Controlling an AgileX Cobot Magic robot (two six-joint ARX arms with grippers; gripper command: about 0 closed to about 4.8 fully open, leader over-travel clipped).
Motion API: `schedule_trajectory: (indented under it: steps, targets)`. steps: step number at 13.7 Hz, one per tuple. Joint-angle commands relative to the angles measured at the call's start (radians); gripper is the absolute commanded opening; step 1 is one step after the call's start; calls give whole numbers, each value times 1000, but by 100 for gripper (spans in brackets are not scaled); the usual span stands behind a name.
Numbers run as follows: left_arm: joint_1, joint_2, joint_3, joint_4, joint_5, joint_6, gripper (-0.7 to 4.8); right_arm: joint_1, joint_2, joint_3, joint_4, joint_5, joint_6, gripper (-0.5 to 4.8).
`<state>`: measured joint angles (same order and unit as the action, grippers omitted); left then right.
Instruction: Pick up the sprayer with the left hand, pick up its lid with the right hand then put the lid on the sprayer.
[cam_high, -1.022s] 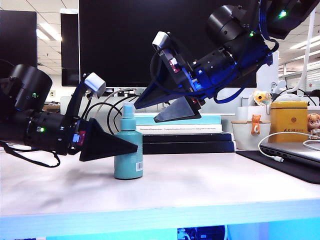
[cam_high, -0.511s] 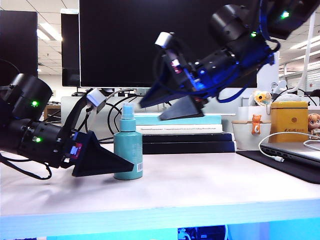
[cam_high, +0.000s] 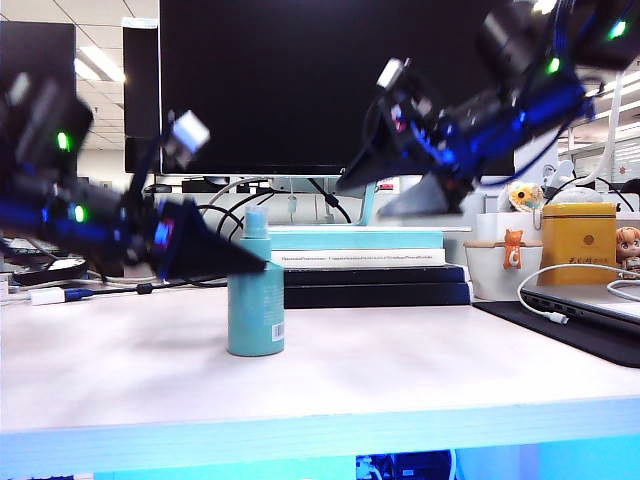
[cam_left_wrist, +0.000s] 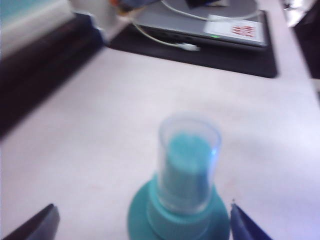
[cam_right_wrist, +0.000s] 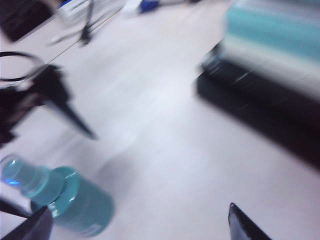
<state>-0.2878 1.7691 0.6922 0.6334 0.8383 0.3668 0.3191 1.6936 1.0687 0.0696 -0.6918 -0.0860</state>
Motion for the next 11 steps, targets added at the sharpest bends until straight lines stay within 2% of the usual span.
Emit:
schedule_trajectory:
  steps: [1, 4, 5, 6, 7, 9, 10, 11]
  targets:
    - [35, -69, 2, -66, -27, 23, 479, -14, -68, 3, 31, 69, 3, 451]
    - [165, -162, -4, -211, 46, 18, 479, -43, -171, 2, 46, 123, 9, 449]
    - [208, -190, -16, -216, 58, -3, 479, -62, -197, 2, 48, 140, 27, 448]
    - [286, -270, -35, -211, 2, -62, 479, -73, -249, 2, 52, 216, 34, 354]
    - [327, -341, -44, -210, -126, -95, 479, -77, -290, -13, 85, 248, 40, 334]
    - [403, -470, -90, -206, -161, -122, 479, -82, -410, -134, 257, 389, 111, 195]
    - [415, -492, -101, -201, -192, -134, 479, -82, -443, -168, 284, 426, 117, 185]
    - [438, -559, -132, -176, -269, -170, 479, -82, -538, -259, 307, 520, 119, 143]
